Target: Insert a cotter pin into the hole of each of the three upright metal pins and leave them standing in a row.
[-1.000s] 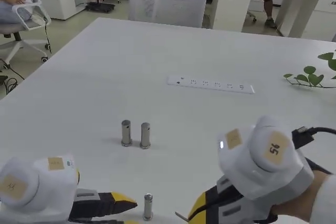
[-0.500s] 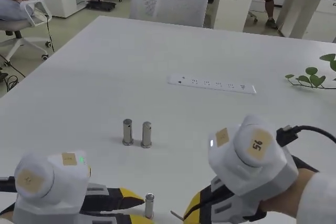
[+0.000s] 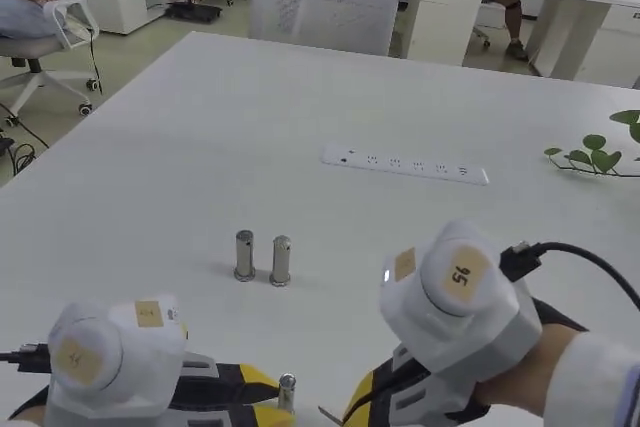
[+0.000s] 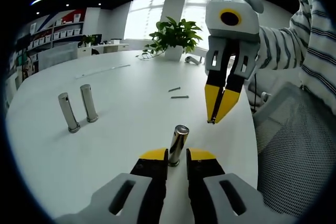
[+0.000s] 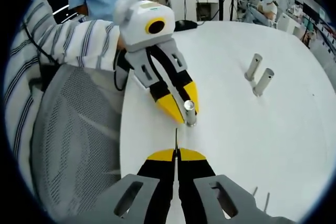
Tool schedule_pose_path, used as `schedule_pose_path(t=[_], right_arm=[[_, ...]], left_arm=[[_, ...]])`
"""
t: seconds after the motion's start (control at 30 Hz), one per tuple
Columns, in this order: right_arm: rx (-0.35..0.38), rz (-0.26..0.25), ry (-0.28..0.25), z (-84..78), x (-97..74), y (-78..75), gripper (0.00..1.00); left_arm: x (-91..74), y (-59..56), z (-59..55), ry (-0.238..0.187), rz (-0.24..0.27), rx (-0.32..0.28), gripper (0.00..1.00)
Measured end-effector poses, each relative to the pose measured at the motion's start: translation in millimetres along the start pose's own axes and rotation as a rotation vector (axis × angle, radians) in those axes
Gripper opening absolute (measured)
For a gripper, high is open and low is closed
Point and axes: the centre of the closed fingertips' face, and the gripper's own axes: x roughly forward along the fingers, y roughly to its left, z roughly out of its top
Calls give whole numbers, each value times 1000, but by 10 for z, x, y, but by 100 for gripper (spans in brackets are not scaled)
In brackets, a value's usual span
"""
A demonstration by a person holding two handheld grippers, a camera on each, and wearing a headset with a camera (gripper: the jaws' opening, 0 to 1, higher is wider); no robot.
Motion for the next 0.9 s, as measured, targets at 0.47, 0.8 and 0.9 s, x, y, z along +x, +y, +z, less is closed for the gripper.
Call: schedule_pose_path(t=[0.47, 0.8, 0.9], right_arm=[[19, 1, 1, 29, 30, -1, 1], [34, -10, -3, 67, 53, -42, 1], [42, -12, -4, 85, 69, -54, 1]], left_arm=[[24, 14, -17, 9, 8, 56, 8], [29, 26, -24, 15, 26, 69, 8], [27, 24, -25, 16, 37, 77, 8]])
